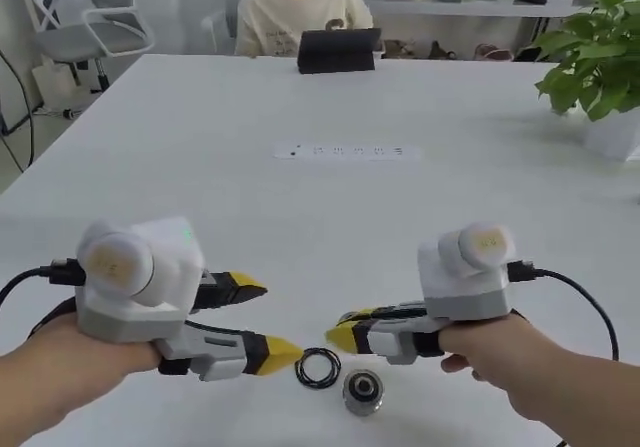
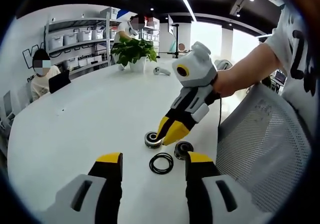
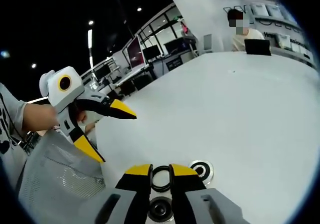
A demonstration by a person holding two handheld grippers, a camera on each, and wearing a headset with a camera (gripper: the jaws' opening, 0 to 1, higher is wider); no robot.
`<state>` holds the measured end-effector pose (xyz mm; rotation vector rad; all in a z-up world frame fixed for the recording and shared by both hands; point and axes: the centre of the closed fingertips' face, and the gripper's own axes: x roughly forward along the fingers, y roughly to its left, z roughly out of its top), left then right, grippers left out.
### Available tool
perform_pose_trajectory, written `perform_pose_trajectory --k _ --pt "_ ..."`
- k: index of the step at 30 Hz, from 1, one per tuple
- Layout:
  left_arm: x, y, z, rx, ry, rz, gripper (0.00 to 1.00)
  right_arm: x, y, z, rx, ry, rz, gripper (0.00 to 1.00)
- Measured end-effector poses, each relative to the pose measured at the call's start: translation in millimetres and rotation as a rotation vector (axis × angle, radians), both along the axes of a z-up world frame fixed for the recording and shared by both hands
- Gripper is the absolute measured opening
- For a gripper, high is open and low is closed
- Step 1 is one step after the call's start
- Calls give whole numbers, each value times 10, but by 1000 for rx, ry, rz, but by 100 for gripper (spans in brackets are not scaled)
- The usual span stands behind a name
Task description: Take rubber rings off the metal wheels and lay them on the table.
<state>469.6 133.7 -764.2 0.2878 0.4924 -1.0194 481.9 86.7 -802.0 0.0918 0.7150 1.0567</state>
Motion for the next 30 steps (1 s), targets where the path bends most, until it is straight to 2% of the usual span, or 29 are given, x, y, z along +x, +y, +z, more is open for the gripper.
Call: perform_pose_trajectory --k 10,14,17,25,30 --pt "-84 -4 151 -16 -14 8 52 19 -237 226 36 -64 -43 18" --pt "-112 10 205 -18 -18 11 54 4 -351 333 38 -106 -49 22" --pt "-126 35 261 -35 -18 30 56 -22 -430 409 45 -133 -60 25" --pt "-198 84 320 -52 -15 55 59 -139 -572 481 20 -196 -58 34" --pt "-222 100 382 -75 -12 79 63 -205 -650 524 -17 -254 -34 40"
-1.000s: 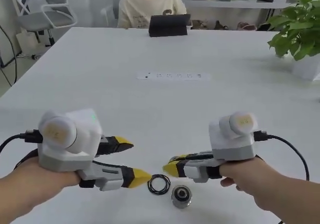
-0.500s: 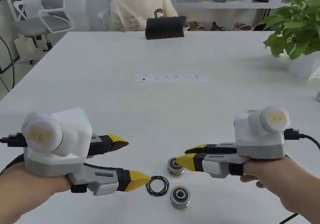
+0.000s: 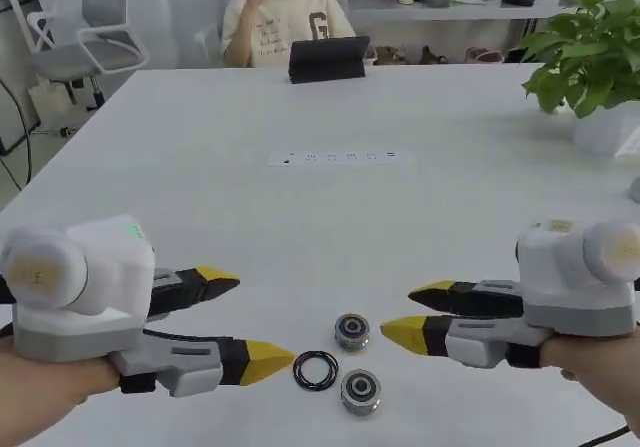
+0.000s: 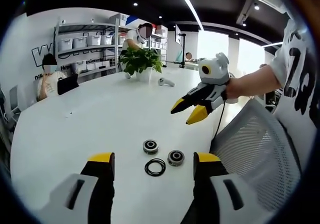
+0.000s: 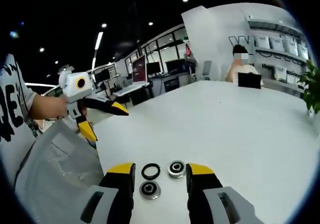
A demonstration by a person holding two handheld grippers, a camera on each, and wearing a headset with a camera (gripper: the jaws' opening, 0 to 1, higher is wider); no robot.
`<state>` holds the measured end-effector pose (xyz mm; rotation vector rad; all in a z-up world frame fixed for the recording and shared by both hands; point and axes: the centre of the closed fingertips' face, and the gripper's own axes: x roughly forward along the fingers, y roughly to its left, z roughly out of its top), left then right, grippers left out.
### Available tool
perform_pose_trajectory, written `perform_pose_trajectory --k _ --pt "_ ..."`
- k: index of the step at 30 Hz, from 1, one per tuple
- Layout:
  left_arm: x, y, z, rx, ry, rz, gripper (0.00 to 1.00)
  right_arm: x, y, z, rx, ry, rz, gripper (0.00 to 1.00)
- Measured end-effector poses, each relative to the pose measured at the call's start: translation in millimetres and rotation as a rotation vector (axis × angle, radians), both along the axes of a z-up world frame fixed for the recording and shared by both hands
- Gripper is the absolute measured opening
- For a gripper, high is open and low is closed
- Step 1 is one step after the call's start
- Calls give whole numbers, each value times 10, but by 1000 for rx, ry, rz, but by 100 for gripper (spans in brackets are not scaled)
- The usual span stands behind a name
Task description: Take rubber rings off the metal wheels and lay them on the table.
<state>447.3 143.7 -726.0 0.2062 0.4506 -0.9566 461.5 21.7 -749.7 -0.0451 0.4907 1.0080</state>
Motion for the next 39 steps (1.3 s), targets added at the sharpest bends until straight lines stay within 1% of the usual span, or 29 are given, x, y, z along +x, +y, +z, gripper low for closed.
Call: perform_pose_trajectory --k 5,7,13,16,17,22,31,34,39 --pt "-62 10 16 -4 -1 6 65 -86 -118 24 -45 -44 14 47" --pt "-78 22 18 -6 -1 10 65 -121 -160 27 -53 -51 16 50" --pt "-113 59 28 -13 -3 23 66 -213 -243 49 -64 -67 8 60" --pt "-134 81 39 -13 -5 28 67 -252 -280 61 -71 -77 5 63" --pt "-144 89 45 -13 -7 30 67 -247 -282 78 -63 -82 -7 64" --pt "-179 129 43 -11 -7 40 70 -316 -305 85 -58 -82 -12 71" --pt "-248 173 11 -5 -1 52 72 -430 -329 78 -65 -84 -6 81" --pt "-278 178 7 -2 -1 53 73 -452 -342 72 -70 -84 -5 83" --pt "-314 208 -6 6 -2 56 73 -482 -359 77 -62 -81 -8 85"
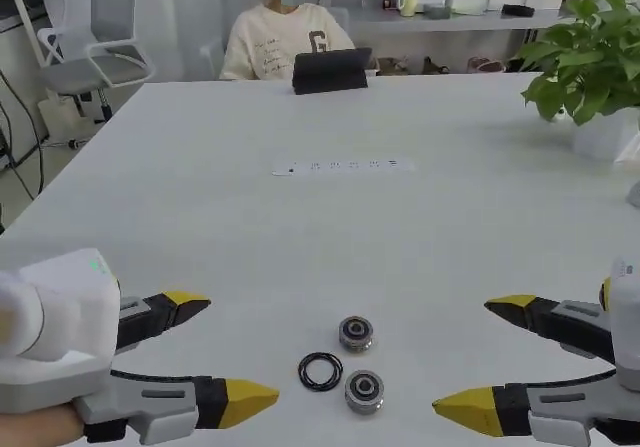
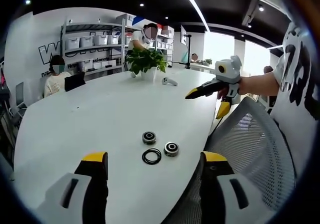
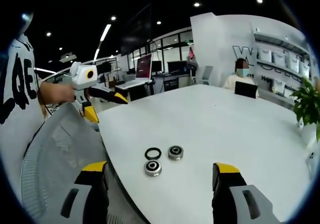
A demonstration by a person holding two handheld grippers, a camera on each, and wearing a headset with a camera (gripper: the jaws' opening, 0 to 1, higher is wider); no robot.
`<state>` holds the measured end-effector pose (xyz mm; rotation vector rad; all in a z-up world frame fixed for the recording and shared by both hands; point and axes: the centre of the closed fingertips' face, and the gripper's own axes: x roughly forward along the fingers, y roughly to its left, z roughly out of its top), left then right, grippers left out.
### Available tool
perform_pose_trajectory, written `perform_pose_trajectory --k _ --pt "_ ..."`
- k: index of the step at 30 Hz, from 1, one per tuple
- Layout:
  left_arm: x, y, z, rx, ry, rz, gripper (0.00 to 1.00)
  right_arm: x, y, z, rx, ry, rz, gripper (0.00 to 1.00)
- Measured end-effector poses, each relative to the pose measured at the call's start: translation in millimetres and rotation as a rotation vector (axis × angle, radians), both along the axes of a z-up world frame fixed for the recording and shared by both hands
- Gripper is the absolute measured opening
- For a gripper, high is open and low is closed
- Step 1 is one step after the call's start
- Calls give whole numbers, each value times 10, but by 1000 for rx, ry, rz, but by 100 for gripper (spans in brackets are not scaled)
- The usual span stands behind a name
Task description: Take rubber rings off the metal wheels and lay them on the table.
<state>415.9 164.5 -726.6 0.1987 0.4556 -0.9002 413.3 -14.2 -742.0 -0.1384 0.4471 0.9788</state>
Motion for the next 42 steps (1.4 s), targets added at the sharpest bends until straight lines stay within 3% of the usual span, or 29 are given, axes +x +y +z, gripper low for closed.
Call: perform_pose_trajectory --k 42 --pt "42 58 -153 6 34 13 74 28 -159 -147 -32 7 -13 89"
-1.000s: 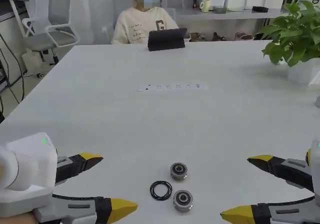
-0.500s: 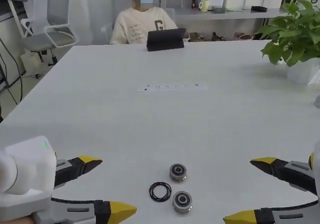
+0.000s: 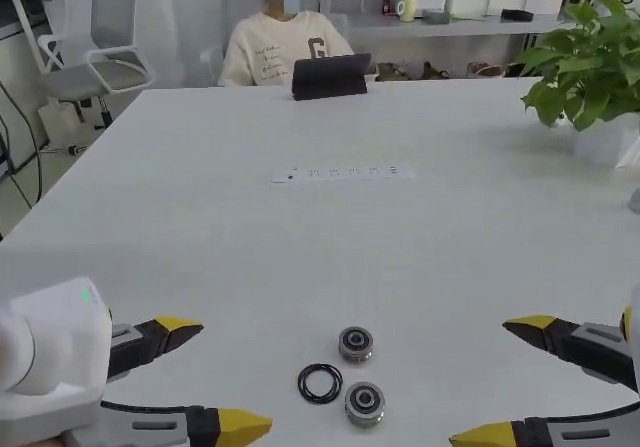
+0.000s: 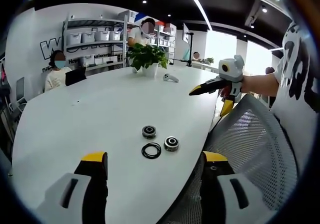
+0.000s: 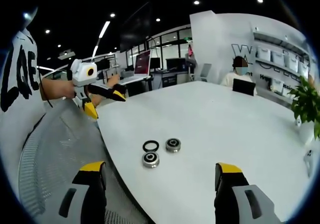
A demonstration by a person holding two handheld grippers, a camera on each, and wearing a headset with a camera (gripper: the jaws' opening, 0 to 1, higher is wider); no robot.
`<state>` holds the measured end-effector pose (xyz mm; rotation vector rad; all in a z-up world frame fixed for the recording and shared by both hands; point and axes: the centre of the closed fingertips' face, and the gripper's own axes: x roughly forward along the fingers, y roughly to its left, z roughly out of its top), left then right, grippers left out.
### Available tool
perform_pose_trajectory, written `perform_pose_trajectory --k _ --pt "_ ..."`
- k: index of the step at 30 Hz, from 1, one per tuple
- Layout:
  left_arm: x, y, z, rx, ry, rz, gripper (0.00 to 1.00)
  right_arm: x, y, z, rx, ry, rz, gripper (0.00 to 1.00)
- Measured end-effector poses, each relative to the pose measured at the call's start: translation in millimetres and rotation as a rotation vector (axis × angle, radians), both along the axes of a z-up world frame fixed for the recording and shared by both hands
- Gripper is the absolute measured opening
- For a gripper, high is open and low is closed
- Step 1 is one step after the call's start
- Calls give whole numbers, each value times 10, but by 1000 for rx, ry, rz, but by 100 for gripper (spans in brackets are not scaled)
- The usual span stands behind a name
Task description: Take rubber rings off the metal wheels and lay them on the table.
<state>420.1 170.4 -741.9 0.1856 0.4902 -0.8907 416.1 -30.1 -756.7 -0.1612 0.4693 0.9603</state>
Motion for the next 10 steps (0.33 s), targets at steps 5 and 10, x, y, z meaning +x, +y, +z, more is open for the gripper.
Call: perform_pose_trajectory --k 5,10 --pt "3 4 -2 2 1 -2 74 0 0 7 2 -1 -2 89" --pt "-9 2 -7 16 -4 -9 74 -7 5 0 -1 -1 2 89"
